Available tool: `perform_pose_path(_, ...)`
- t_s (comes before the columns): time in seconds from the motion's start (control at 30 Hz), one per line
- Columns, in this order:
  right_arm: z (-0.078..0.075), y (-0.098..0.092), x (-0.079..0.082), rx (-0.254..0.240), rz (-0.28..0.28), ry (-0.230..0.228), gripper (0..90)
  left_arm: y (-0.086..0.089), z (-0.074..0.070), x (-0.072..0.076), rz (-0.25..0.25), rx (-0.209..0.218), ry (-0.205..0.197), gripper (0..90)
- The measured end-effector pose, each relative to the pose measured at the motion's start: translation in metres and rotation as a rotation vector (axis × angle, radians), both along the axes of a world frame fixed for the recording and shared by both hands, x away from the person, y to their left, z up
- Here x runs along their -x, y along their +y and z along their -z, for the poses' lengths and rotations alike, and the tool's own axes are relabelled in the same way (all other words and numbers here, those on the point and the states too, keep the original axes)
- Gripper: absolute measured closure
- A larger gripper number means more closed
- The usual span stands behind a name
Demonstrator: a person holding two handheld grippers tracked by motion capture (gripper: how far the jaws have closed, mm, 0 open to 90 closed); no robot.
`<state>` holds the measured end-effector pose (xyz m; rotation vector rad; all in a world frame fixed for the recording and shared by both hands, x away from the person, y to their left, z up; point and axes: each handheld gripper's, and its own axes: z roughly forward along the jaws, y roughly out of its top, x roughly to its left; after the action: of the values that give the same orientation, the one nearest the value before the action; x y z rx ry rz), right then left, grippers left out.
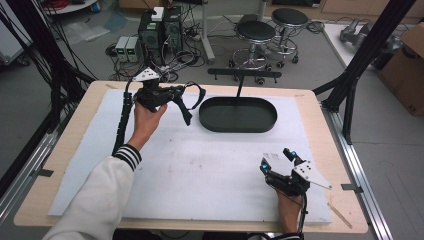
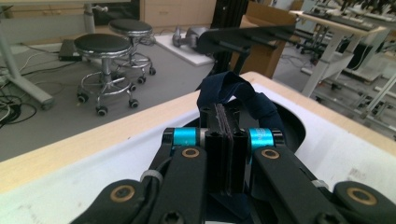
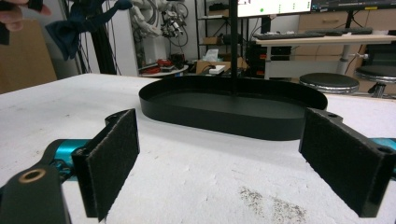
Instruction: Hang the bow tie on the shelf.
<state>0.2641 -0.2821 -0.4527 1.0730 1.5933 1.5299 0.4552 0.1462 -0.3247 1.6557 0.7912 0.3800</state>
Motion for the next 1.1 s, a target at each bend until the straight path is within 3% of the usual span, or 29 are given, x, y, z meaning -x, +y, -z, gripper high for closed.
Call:
perform_pose_path(0.17, 0.000, 0.000, 0.000, 0.003, 0.001, -0.006, 11.3, -0.009, -0.006, -0.002, 0.015, 0.022, -0.010, 88.9)
perform_pose_path(0.63, 0.000, -0.001, 0.000, -0.007, 0.000, -0.004, 11.3, -0.036, -0.027, -0.010, 0.015, -0.004, -0.044, 88.9)
perform_pose_path(0.83, 0.000, -0.001, 0.000, -0.009, -0.001, -0.002, 11.3, -0.050, -0.030, -0.015, 0.013, -0.009, -0.057, 88.9)
perform_pose_path(1.1, 0.000, -0.001, 0.000, -0.011, 0.000, -0.003, 11.3, -0.055, -0.026, -0.021, -0.004, -0.002, -0.053, 88.9)
